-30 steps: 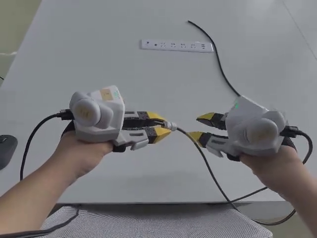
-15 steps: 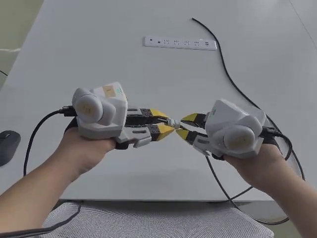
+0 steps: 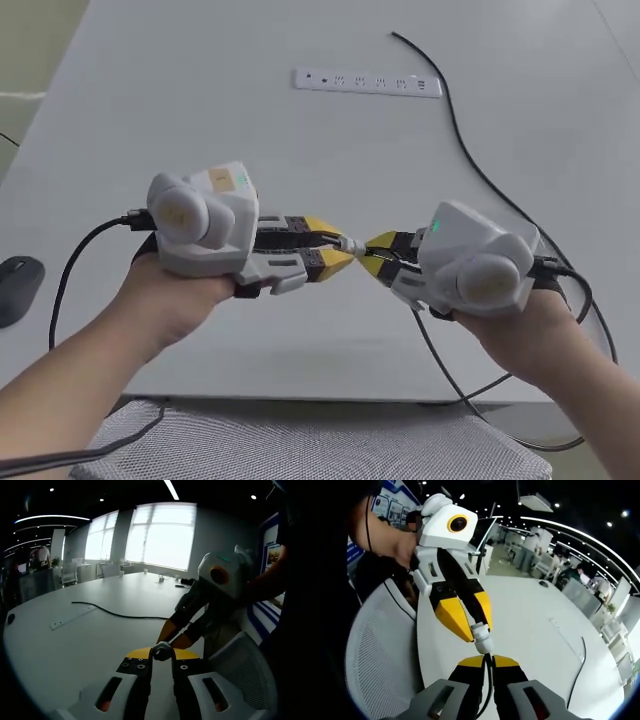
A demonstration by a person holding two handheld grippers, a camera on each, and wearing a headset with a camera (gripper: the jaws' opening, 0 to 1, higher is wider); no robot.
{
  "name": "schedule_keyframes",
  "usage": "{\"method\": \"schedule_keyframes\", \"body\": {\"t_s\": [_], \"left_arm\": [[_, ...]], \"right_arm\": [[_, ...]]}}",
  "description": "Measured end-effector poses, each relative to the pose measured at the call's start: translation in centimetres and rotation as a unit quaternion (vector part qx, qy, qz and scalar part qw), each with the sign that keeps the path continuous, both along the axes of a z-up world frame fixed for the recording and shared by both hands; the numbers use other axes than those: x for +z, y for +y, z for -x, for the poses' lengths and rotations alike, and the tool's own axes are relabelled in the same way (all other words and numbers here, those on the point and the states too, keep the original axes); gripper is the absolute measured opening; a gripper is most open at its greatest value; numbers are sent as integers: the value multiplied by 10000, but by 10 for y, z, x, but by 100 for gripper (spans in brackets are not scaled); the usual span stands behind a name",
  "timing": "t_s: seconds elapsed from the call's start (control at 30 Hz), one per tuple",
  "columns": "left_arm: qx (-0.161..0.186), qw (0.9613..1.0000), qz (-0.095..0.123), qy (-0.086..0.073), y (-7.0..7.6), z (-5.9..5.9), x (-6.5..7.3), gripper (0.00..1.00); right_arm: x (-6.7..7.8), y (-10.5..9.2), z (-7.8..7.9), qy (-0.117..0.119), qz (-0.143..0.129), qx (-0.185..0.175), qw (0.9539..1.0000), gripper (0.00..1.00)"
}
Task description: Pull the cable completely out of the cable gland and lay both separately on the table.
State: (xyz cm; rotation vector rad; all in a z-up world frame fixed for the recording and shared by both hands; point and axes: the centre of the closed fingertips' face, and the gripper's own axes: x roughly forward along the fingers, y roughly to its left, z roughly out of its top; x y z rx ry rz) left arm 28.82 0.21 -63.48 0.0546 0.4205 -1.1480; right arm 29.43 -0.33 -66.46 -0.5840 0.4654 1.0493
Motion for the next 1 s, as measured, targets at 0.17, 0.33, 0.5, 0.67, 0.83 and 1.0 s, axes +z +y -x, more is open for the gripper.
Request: {"method": "schedule_keyframes", "body": {"t_s": [0.17, 0.33, 0.5, 0.67, 0.83, 1.0], "left_arm": [[21, 10000, -6, -14, 0, 1, 1, 15], [38, 10000, -9, -20, 1, 0, 1, 15], [46, 10000, 2, -35, 1, -2, 1, 15], [38, 10000, 12, -57, 2, -4, 4, 15], [46, 10000, 27, -81, 2, -5, 5, 15], [43, 9999, 31, -92, 2, -5, 6, 15]], "right_arm": [[-1, 0, 0, -5, -2, 11, 10000, 0], [-5, -1, 0, 98, 3, -8, 10000, 0], [-9, -5, -2, 216, -41, -138, 9997, 0], [-16, -14, -3, 380, -41, -341, 9987, 0], [-26, -25, -4, 577, -42, -573, 9967, 0], [-32, -32, -3, 654, -13, -680, 9955, 0]]}}
